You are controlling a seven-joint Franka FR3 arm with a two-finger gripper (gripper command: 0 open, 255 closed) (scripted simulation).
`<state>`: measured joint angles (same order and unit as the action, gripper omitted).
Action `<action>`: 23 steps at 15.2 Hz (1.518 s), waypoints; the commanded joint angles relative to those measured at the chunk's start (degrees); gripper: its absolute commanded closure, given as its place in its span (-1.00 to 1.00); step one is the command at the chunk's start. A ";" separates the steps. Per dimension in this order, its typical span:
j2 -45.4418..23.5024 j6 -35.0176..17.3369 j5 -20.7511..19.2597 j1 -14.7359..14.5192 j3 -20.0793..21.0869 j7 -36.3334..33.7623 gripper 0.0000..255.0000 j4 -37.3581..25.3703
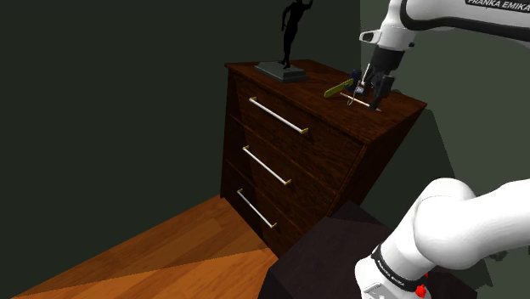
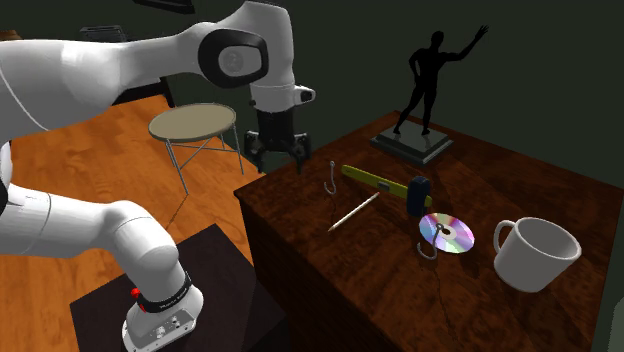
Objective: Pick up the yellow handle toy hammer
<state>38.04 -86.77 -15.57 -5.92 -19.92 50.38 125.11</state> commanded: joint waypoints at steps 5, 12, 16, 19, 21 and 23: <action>-8.62 -2.70 -4.17 -4.22 -9.34 21.23 -1.00 -8.09; -23.81 -6.90 -1.66 -9.87 -20.44 46.46 -1.00 -21.33; -35.32 -8.78 4.81 -11.12 -26.06 62.22 -1.00 -30.48; -42.01 -9.08 9.52 -9.71 -27.40 70.63 -1.00 -35.91; -41.52 -10.67 9.11 -9.74 -27.15 70.16 -1.00 -33.94; -41.13 -12.24 8.78 -9.87 -27.07 69.76 -1.00 -32.06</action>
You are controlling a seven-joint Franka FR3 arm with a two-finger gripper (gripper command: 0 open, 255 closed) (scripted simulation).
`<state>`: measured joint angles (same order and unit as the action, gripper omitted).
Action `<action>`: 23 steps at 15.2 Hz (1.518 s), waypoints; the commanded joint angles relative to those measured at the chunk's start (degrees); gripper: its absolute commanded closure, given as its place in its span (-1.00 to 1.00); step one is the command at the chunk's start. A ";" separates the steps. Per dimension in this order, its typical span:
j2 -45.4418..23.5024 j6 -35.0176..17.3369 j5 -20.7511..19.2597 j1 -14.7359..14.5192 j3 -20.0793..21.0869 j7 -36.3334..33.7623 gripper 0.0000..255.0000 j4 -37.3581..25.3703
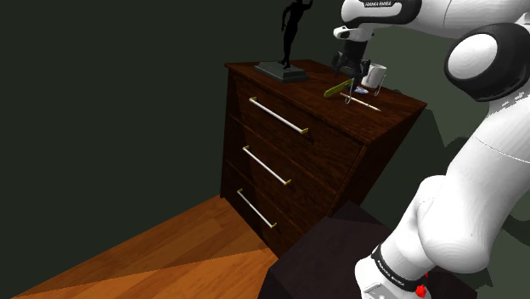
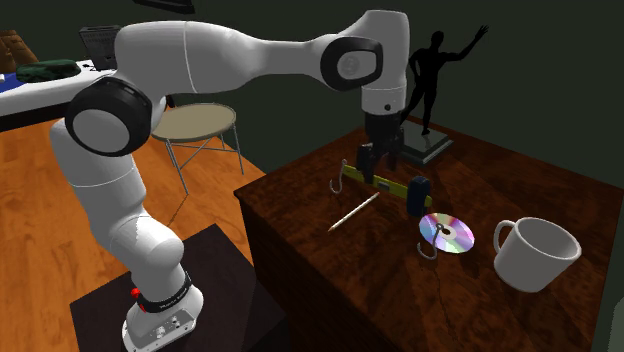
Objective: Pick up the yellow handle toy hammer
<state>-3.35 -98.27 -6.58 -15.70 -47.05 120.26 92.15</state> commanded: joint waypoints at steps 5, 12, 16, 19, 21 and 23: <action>0.75 -3.51 -0.66 -0.25 0.14 -0.75 -1.00 4.07; 0.68 -3.61 -0.62 -0.22 0.12 -0.70 1.00 4.12; 0.65 -2.74 -0.56 -0.22 0.12 -0.59 1.00 3.21; 0.18 -0.40 -0.15 -0.07 0.04 -0.04 1.00 0.50; -0.23 1.17 0.20 0.07 -0.04 0.38 1.00 -1.40; -0.73 2.77 0.61 0.26 -0.13 0.83 1.00 -3.38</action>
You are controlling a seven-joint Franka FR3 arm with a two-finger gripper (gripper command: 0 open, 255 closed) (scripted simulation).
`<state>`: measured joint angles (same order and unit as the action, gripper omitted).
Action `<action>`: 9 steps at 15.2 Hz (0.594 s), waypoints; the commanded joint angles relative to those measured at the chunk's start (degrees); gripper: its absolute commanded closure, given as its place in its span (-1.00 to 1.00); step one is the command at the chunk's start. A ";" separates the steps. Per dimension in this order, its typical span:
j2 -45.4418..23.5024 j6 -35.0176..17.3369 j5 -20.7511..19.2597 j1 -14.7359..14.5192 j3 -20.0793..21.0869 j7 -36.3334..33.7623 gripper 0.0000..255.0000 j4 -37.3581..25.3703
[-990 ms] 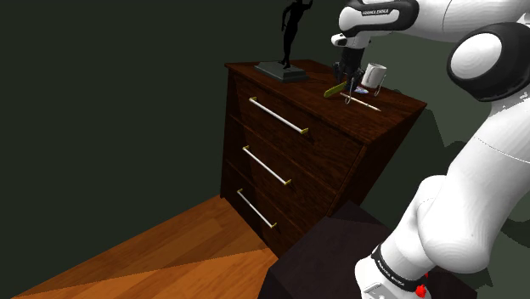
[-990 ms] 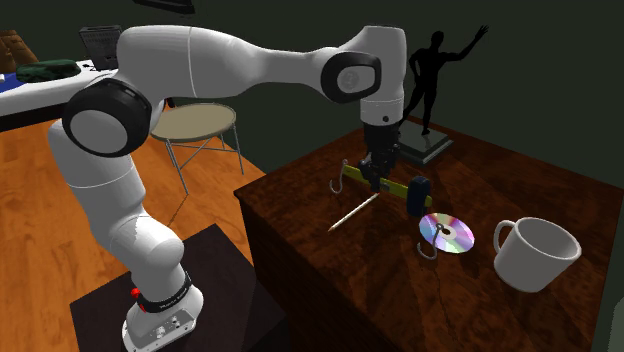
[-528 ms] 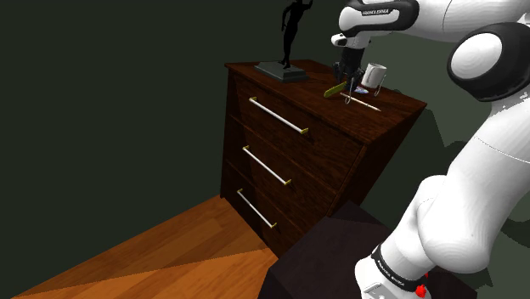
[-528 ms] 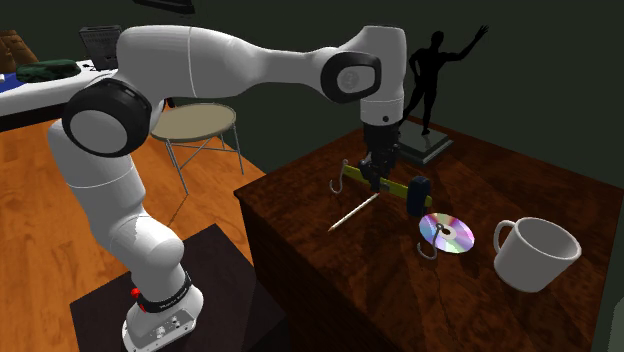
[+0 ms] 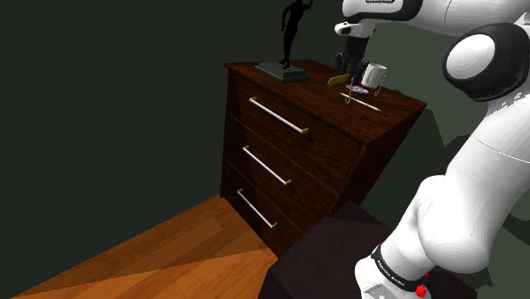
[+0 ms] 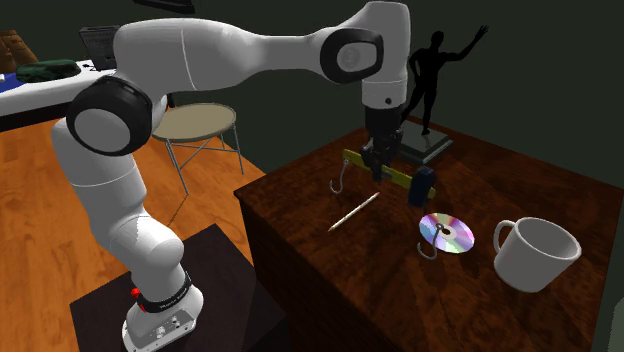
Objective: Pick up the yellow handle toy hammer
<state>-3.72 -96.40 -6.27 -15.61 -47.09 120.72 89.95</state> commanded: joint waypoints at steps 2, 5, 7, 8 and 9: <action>-0.95 2.52 0.77 0.42 -0.21 0.88 1.00 -3.26; -2.02 5.02 1.63 0.91 -0.41 1.72 1.00 -6.58; -2.87 6.73 2.30 1.33 -0.57 2.34 1.00 -8.94; -2.94 6.86 2.36 1.37 -0.58 2.39 1.00 -9.12; -2.93 6.86 2.35 1.37 -0.58 2.39 1.00 -9.12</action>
